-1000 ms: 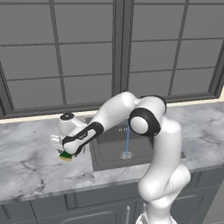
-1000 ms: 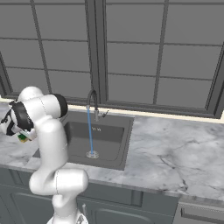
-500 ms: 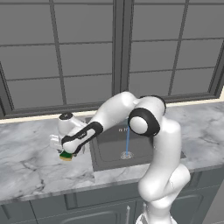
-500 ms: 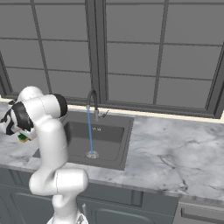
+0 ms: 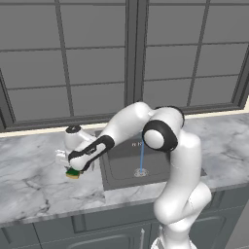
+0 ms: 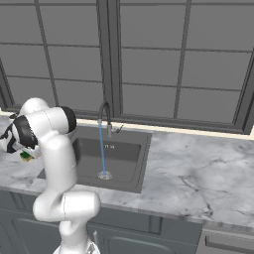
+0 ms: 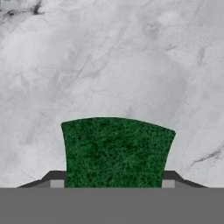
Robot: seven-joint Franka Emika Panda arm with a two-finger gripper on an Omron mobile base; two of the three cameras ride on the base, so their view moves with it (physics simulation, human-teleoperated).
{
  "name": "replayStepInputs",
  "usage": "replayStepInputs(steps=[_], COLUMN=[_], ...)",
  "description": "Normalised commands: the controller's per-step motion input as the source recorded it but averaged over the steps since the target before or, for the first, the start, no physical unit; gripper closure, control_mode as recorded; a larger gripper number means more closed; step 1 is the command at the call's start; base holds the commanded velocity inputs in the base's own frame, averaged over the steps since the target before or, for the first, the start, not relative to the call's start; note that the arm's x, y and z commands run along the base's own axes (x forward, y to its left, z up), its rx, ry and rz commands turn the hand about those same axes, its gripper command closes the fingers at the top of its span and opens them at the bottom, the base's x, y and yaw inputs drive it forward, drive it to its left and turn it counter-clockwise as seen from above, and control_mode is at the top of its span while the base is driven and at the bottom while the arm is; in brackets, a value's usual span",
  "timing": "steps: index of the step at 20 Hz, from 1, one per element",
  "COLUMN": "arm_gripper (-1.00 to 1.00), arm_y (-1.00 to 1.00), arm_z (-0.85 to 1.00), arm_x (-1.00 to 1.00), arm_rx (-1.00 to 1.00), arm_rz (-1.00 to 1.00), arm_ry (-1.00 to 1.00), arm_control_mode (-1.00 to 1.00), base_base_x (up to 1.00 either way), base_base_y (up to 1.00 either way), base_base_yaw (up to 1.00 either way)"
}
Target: Soak the sponge with water for a few seconds and then drop it inside the sink.
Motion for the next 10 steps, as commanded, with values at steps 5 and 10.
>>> replayStepInputs(steps=[5,10], arm_gripper=[1.0,1.0], arm_y=[0.0,0.0], arm_z=[0.08,0.4], arm_x=[0.0,-0.25], arm_rx=[0.0,0.07], arm_rz=[0.0,0.0], arm_ry=[-0.01,-0.01], arm_control_mode=[-1.0,-1.0], base_base_x=[0.0,0.0], base_base_y=[0.0,0.0], base_base_yaw=[0.0,0.0])
